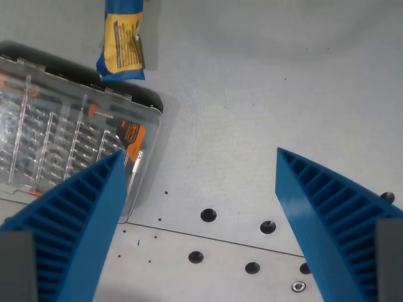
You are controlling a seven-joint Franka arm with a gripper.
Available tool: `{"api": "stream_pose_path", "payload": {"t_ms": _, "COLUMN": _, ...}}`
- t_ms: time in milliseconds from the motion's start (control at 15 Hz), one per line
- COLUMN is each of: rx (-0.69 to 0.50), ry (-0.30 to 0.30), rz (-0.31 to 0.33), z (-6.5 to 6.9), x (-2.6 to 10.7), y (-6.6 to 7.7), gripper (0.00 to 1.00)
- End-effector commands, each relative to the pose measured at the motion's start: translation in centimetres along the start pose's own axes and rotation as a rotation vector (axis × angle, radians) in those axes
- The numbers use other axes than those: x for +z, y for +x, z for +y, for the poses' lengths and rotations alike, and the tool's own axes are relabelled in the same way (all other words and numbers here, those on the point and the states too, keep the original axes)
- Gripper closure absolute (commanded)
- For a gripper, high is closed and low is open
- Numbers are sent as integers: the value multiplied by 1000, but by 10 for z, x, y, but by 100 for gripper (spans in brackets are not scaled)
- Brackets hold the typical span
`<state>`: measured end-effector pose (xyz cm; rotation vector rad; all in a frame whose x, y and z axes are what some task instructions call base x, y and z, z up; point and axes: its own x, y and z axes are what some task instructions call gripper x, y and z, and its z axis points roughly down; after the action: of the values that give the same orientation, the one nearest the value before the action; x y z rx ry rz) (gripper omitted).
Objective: Move above the blue bag
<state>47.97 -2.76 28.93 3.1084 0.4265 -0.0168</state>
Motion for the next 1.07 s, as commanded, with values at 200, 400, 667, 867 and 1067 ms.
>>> {"api": "stream_pose_path", "payload": {"t_ms": 200, "rx": -1, "ry": -2, "rz": 5, "z": 0, "x": -2, "y": 0, "gripper": 0}}
{"api": "stream_pose_path", "payload": {"t_ms": 400, "rx": 2, "ry": -2, "rz": 4, "z": 0, "x": -2, "y": 1, "gripper": 0}}
{"api": "stream_pose_path", "payload": {"t_ms": 667, "rx": 12, "ry": -6, "rz": 5, "z": -1, "x": 1, "y": 2, "gripper": 0}}
{"api": "stream_pose_path", "payload": {"t_ms": 867, "rx": 27, "ry": -11, "rz": 12, "z": -3, "x": 5, "y": 6, "gripper": 0}}
{"api": "stream_pose_path", "payload": {"t_ms": 1067, "rx": 45, "ry": -15, "rz": 13, "z": -6, "x": 12, "y": 11, "gripper": 0}}
